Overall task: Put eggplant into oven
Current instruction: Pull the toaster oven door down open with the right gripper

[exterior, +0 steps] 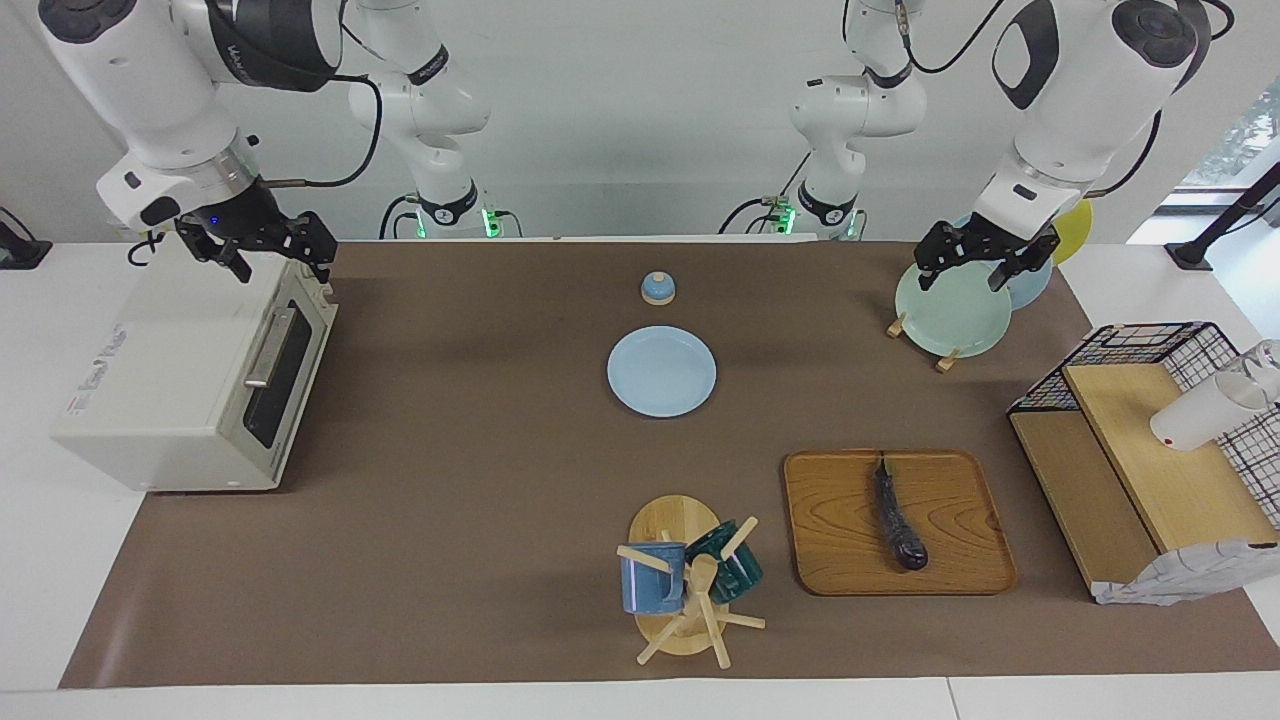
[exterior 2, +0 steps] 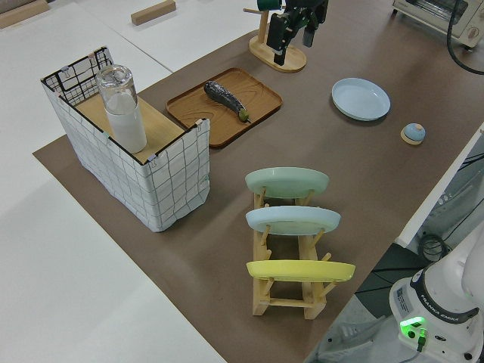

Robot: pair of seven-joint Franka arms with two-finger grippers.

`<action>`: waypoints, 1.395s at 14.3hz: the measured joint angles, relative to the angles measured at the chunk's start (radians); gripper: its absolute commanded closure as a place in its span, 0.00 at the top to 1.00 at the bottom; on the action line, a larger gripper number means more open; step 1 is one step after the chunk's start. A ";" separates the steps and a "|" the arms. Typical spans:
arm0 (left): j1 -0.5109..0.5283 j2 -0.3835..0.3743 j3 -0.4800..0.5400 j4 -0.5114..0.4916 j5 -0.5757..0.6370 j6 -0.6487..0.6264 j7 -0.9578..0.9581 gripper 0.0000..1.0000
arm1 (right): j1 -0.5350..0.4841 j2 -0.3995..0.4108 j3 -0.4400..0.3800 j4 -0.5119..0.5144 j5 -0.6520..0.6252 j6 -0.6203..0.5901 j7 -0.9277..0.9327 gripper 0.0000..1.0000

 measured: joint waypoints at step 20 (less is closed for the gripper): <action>0.000 0.000 0.000 0.000 0.000 0.000 0.000 1.00 | -0.113 -0.096 -0.010 -0.380 -0.068 0.320 -0.080 0.00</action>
